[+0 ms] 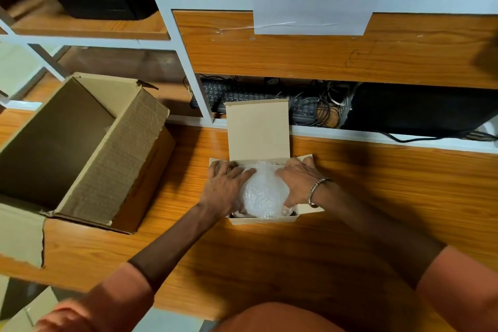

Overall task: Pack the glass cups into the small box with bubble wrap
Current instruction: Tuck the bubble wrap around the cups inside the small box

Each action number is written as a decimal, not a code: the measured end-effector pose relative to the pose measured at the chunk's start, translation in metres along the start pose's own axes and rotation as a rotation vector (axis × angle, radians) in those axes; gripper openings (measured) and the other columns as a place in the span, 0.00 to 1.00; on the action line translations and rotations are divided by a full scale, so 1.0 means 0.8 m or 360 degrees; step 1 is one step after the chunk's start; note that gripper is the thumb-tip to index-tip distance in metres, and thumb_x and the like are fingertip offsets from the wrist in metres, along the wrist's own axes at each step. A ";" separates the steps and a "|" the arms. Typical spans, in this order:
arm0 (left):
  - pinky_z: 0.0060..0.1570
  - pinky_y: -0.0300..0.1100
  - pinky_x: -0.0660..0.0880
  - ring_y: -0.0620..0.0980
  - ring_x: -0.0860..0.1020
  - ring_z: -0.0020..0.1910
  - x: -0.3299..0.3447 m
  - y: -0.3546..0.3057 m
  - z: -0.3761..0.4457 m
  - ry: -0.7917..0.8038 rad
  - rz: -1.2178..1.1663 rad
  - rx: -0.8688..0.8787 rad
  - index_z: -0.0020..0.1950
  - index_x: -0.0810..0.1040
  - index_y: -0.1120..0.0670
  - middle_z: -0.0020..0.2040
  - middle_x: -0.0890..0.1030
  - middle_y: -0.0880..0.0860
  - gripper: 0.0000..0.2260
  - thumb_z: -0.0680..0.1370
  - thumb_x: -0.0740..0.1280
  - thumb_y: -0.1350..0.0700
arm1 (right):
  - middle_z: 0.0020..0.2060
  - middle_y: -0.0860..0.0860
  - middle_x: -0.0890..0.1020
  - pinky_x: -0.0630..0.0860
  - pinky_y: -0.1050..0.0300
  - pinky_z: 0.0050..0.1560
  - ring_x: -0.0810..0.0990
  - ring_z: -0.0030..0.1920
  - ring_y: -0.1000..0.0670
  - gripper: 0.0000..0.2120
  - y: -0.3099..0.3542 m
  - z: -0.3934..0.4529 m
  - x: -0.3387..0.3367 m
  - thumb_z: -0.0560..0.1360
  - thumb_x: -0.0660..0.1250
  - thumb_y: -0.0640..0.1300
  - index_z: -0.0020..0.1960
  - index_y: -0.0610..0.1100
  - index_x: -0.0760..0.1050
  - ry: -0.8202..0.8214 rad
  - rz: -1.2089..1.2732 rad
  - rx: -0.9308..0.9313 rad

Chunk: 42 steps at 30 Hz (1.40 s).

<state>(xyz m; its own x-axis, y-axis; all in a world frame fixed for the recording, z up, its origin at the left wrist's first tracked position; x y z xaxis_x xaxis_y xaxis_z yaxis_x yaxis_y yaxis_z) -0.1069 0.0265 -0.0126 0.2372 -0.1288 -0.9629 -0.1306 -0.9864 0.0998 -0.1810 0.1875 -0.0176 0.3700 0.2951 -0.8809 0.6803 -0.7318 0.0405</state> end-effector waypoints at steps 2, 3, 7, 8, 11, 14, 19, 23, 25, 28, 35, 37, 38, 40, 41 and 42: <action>0.78 0.62 0.55 0.58 0.65 0.77 0.004 0.000 0.003 0.0004 0.0044 -0.0013 0.84 0.54 0.40 0.78 0.71 0.49 0.48 0.71 0.76 0.34 | 0.60 0.48 0.76 0.63 0.44 0.59 0.69 0.66 0.46 0.41 0.001 0.004 -0.004 0.60 0.83 0.64 0.67 0.50 0.72 0.0025 -0.0038 0.0015; 0.78 0.61 0.55 0.58 0.66 0.76 0.006 0.001 0.004 0.0000 0.0067 -0.0017 0.84 0.55 0.41 0.77 0.72 0.50 0.47 0.71 0.76 0.35 | 0.60 0.48 0.76 0.63 0.44 0.60 0.69 0.65 0.46 0.42 0.003 0.004 -0.005 0.60 0.83 0.64 0.67 0.50 0.71 0.0030 -0.0055 0.0015; 0.78 0.63 0.53 0.59 0.62 0.79 0.010 -0.001 0.001 0.0010 0.0051 -0.0023 0.85 0.52 0.42 0.80 0.69 0.51 0.46 0.73 0.74 0.36 | 0.75 0.44 0.69 0.63 0.42 0.70 0.62 0.75 0.42 0.48 -0.004 -0.001 0.000 0.64 0.80 0.64 0.78 0.52 0.65 0.0187 0.0020 0.0014; 0.79 0.64 0.52 0.59 0.61 0.80 0.010 0.000 0.000 0.0012 0.0044 -0.0030 0.85 0.51 0.42 0.81 0.68 0.52 0.46 0.74 0.74 0.36 | 0.82 0.44 0.61 0.60 0.42 0.76 0.56 0.80 0.39 0.53 -0.008 -0.005 0.001 0.66 0.79 0.64 0.83 0.53 0.59 0.0316 0.0087 0.0028; 0.80 0.65 0.52 0.59 0.59 0.81 0.009 -0.001 -0.001 0.0036 0.0042 -0.0041 0.86 0.50 0.43 0.81 0.67 0.52 0.46 0.76 0.72 0.35 | 0.87 0.47 0.44 0.49 0.43 0.83 0.43 0.86 0.43 0.64 -0.007 -0.019 -0.003 0.65 0.71 0.80 0.87 0.52 0.45 0.0583 0.0201 0.0043; 0.79 0.65 0.52 0.59 0.59 0.81 0.008 -0.003 -0.003 0.0050 0.0024 -0.0032 0.86 0.50 0.43 0.81 0.67 0.53 0.47 0.75 0.72 0.33 | 0.86 0.47 0.53 0.50 0.39 0.81 0.46 0.85 0.43 0.73 0.011 -0.016 0.005 0.54 0.62 0.90 0.87 0.49 0.50 0.0445 0.0165 0.0064; 0.80 0.66 0.50 0.59 0.56 0.83 0.008 -0.003 -0.001 0.0119 -0.0074 0.0011 0.87 0.49 0.44 0.83 0.64 0.54 0.48 0.76 0.73 0.35 | 0.84 0.47 0.60 0.51 0.42 0.80 0.51 0.84 0.44 0.63 0.007 -0.011 0.010 0.59 0.64 0.87 0.84 0.52 0.58 0.0149 0.0282 0.0028; 0.79 0.63 0.41 0.59 0.49 0.85 0.006 0.003 -0.002 0.0392 -0.0585 0.0048 0.88 0.51 0.44 0.86 0.57 0.58 0.46 0.77 0.74 0.38 | 0.83 0.47 0.63 0.57 0.40 0.78 0.56 0.82 0.42 0.62 -0.004 -0.008 0.015 0.57 0.65 0.86 0.82 0.53 0.62 0.0054 0.0214 0.0049; 0.79 0.63 0.43 0.60 0.53 0.84 0.001 -0.003 -0.004 0.0349 -0.0589 0.0039 0.87 0.53 0.43 0.85 0.60 0.58 0.48 0.75 0.71 0.29 | 0.76 0.46 0.72 0.59 0.40 0.75 0.63 0.78 0.43 0.54 0.008 -0.006 0.011 0.60 0.67 0.82 0.76 0.50 0.67 -0.0112 0.0062 0.0007; 0.78 0.62 0.50 0.60 0.65 0.77 0.004 -0.012 -0.008 0.0114 -0.0222 0.0057 0.86 0.55 0.45 0.79 0.68 0.56 0.52 0.70 0.69 0.23 | 0.70 0.47 0.78 0.62 0.41 0.72 0.68 0.74 0.44 0.46 0.023 -0.009 0.005 0.64 0.70 0.76 0.71 0.47 0.68 -0.0273 -0.0025 0.0004; 0.79 0.64 0.47 0.59 0.60 0.82 0.006 0.001 -0.009 0.0154 -0.0328 0.0116 0.87 0.51 0.43 0.84 0.62 0.56 0.51 0.72 0.69 0.24 | 0.83 0.47 0.62 0.58 0.43 0.80 0.60 0.82 0.42 0.56 0.007 -0.011 -0.011 0.68 0.70 0.78 0.84 0.48 0.58 0.0315 0.0122 -0.0050; 0.80 0.61 0.43 0.56 0.57 0.84 0.000 0.008 -0.011 0.0213 -0.0501 0.0152 0.87 0.52 0.43 0.86 0.60 0.56 0.47 0.75 0.71 0.30 | 0.84 0.50 0.59 0.61 0.46 0.80 0.61 0.82 0.43 0.57 -0.001 -0.015 -0.025 0.69 0.73 0.76 0.86 0.51 0.53 0.0380 0.0350 -0.0094; 0.81 0.59 0.43 0.54 0.56 0.85 -0.005 0.012 -0.012 0.0219 -0.0554 0.0155 0.87 0.53 0.44 0.86 0.60 0.55 0.46 0.76 0.73 0.33 | 0.83 0.51 0.60 0.63 0.47 0.80 0.62 0.81 0.44 0.57 -0.005 -0.017 -0.034 0.68 0.75 0.73 0.86 0.52 0.53 0.0341 0.0406 -0.0125; 0.81 0.59 0.45 0.52 0.55 0.85 -0.012 0.020 -0.015 0.0211 -0.0505 0.0145 0.87 0.54 0.45 0.86 0.60 0.53 0.45 0.76 0.75 0.38 | 0.79 0.50 0.61 0.63 0.45 0.77 0.62 0.80 0.44 0.56 -0.013 -0.021 -0.044 0.67 0.78 0.71 0.85 0.52 0.57 0.0235 0.0175 -0.0156; 0.81 0.59 0.46 0.52 0.54 0.85 -0.012 0.022 -0.017 0.0224 -0.0431 0.0147 0.87 0.55 0.46 0.86 0.60 0.52 0.46 0.76 0.75 0.39 | 0.78 0.49 0.63 0.63 0.44 0.76 0.62 0.78 0.44 0.54 -0.016 -0.023 -0.044 0.66 0.78 0.71 0.83 0.52 0.61 0.0192 -0.0019 -0.0156; 0.80 0.59 0.47 0.53 0.53 0.85 -0.012 0.023 -0.019 0.0234 -0.0346 0.0161 0.87 0.54 0.47 0.86 0.59 0.52 0.46 0.76 0.75 0.40 | 0.75 0.49 0.66 0.63 0.43 0.74 0.63 0.76 0.44 0.50 -0.018 -0.025 -0.041 0.66 0.77 0.71 0.81 0.52 0.66 0.0165 -0.0179 -0.0161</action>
<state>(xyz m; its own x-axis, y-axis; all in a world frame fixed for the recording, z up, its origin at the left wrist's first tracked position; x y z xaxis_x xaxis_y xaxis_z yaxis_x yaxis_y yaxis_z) -0.0972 0.0081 0.0021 0.4065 0.0643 -0.9114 -0.1547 -0.9783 -0.1380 -0.1903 0.2005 0.0200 0.3475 0.4373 -0.8295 0.7793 -0.6266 -0.0039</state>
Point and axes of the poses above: each hand's wrist, its own z-axis towards the middle knuckle, its own x-axis out of the palm, y = z × x, the point moved 8 cm from there along z, towards the middle knuckle
